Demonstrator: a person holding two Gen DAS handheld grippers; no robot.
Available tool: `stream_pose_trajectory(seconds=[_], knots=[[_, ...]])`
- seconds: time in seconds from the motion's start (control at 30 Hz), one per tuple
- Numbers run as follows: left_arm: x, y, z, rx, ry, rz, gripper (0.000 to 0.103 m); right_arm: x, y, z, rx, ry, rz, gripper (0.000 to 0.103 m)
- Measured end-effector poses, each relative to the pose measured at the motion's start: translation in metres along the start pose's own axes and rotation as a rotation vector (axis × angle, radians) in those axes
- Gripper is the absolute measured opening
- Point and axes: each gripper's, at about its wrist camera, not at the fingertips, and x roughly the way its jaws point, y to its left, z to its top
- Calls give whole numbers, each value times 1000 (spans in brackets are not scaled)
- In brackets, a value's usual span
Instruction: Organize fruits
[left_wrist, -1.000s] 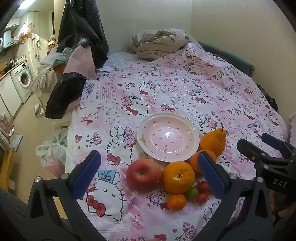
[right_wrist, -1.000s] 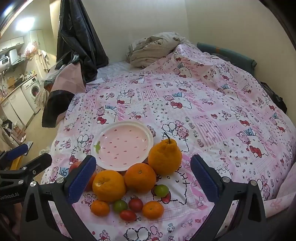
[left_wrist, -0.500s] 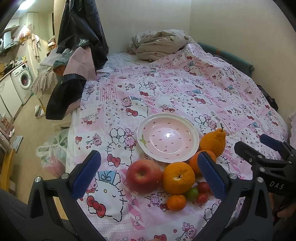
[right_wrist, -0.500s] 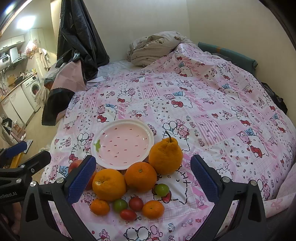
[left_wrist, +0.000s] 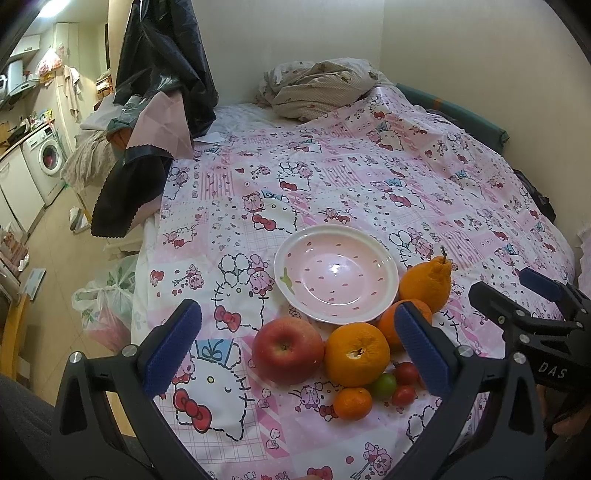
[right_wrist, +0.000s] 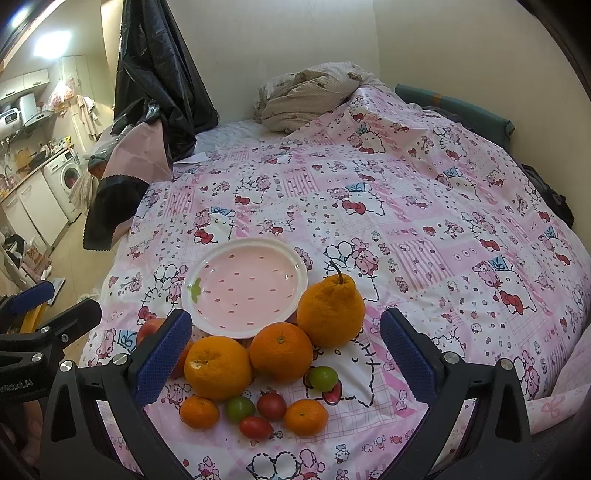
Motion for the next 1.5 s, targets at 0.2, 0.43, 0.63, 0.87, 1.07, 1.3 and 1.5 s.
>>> stream_pose_trajectory(seconds=[0.2,0.43,0.63,0.87,1.07,1.3,1.5], knots=[[0,0,0,-1,0,0,103,0,-1,1,-1,-1,1,103],[1,1,0,0,-1,0,103,-1,-1,1,-1,-6,6,103],[0,1,1,-1,-3,1,103,-2,0,2,-2,-11,6,103],[0,1,1,-1,-3,1,103,-3,0,3,-1,-16,5,103],[0,1,1,-2,-1,1,103,-4,1,4,-7,-20,6,103],[0,0,1,0,0,3,103,-4,1,3,-6,-19,6,103],[0,-1,0,-2,3,1,103,-4,0,4,-6,-16,6,103]])
